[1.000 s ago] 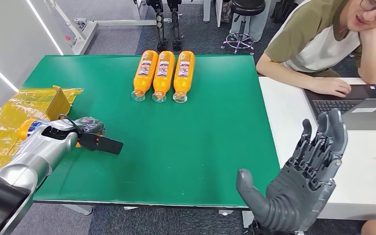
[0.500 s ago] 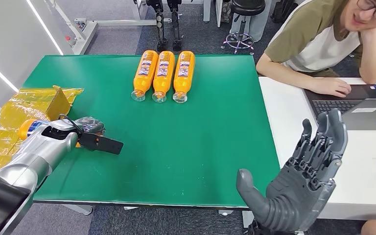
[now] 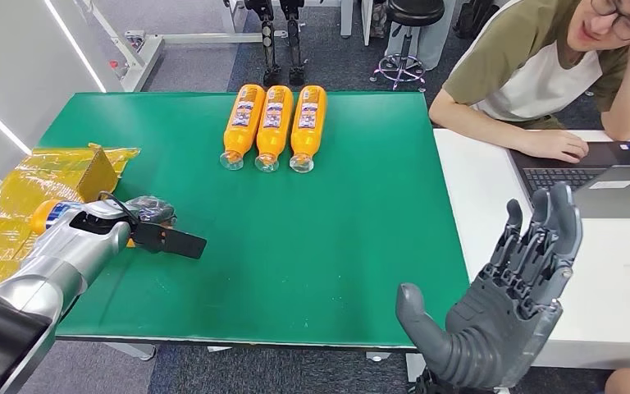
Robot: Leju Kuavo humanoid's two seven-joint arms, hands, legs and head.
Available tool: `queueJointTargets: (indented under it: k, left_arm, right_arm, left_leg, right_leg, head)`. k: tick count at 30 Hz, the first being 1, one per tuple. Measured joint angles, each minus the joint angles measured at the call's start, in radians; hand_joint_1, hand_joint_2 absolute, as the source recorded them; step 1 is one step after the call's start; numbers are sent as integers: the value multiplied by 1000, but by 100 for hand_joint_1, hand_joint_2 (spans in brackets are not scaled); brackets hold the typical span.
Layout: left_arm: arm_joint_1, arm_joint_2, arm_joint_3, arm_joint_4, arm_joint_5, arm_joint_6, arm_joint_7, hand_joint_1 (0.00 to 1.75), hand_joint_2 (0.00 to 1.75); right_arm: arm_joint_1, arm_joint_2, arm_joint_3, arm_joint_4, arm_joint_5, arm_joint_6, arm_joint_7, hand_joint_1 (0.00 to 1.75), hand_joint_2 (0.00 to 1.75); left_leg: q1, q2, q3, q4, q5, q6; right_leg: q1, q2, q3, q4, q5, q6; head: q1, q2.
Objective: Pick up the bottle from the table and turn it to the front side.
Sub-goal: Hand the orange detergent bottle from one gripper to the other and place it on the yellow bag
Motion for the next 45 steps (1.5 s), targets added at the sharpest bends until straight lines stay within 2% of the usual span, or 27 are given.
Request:
queueJointTargets:
  k: [45]
  left_arm:
    - [0,0,0,0,0,0,0,175,175]
  right_arm:
    - [0,0,0,0,1,0,0,0,175]
  left_leg:
    - [0,0,0,0,0,0]
  right_leg:
    - [0,0,0,0,0,0]
  head:
    - [0,0]
